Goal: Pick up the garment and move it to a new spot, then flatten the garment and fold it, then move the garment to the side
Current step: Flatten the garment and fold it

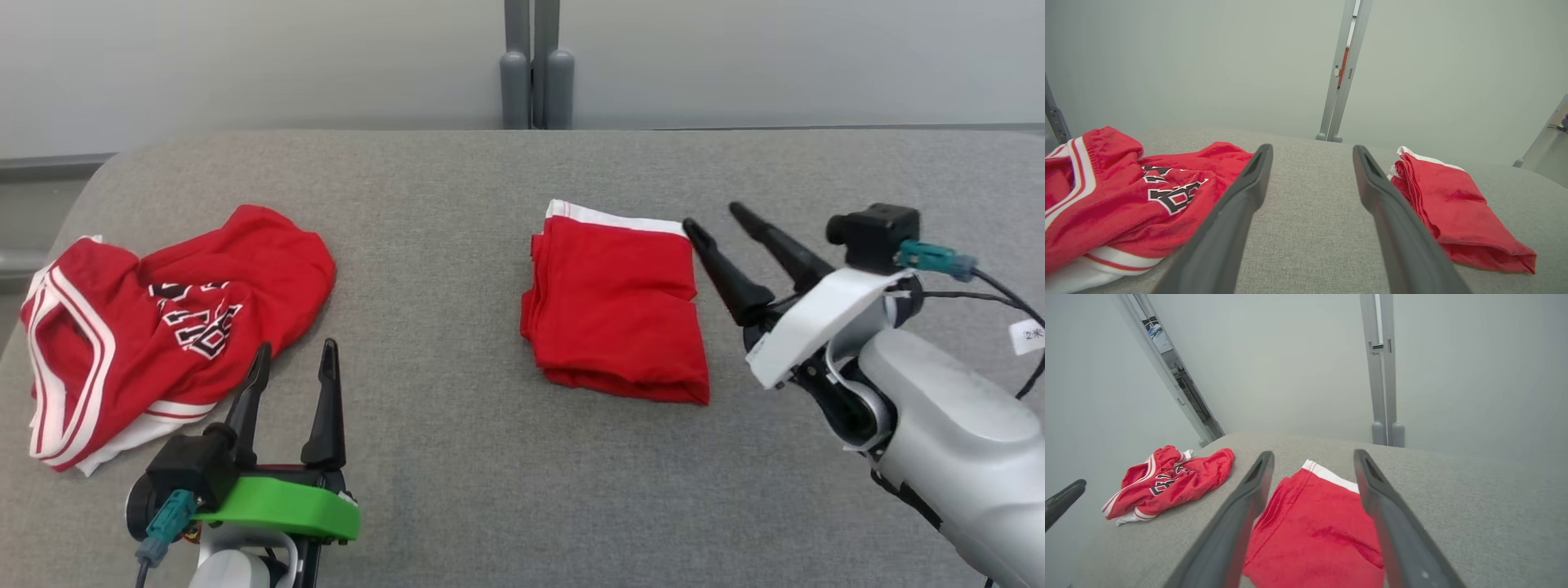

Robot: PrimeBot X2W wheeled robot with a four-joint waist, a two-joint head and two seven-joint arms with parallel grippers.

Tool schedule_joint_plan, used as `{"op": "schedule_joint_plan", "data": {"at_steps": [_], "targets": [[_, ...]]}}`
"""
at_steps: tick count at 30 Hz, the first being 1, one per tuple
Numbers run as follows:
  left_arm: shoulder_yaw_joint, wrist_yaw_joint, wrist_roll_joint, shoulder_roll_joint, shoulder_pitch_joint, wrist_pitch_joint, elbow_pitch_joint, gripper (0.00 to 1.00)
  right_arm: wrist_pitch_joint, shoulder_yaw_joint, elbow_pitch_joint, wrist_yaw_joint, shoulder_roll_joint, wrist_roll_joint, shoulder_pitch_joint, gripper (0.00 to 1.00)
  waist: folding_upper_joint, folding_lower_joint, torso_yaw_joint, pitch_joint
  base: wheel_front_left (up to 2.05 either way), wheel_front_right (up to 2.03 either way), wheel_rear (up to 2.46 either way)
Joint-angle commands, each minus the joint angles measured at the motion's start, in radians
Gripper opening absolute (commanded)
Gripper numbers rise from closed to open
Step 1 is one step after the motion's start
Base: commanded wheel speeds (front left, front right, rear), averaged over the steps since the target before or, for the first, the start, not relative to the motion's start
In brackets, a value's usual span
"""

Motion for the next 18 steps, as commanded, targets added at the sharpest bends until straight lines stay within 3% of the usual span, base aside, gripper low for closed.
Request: {"op": "schedule_joint_plan", "data": {"at_steps": [1,10,18], "targets": [[0.008,0.006,0.004,0.009,0.018,0.000,-0.005,1.00,-0.002,-0.050,-0.022,0.000,-0.004,-0.037,0.052,1.00,0.0000,0.0000,-0.047,-0.037,0.00,0.00,0.00],[0.036,0.017,0.001,0.021,0.046,0.000,-0.024,1.00,-0.003,-0.458,-0.152,0.000,0.053,-0.322,0.314,1.00,0.0000,0.0000,-0.100,-0.061,0.00,0.00,0.00],[0.060,0.010,0.021,0.015,0.076,0.000,-0.015,1.00,-0.003,-0.659,-0.194,0.000,0.159,-0.500,0.501,1.00,0.0000,0.0000,-0.109,-0.056,0.00,0.00,0.00]]}}
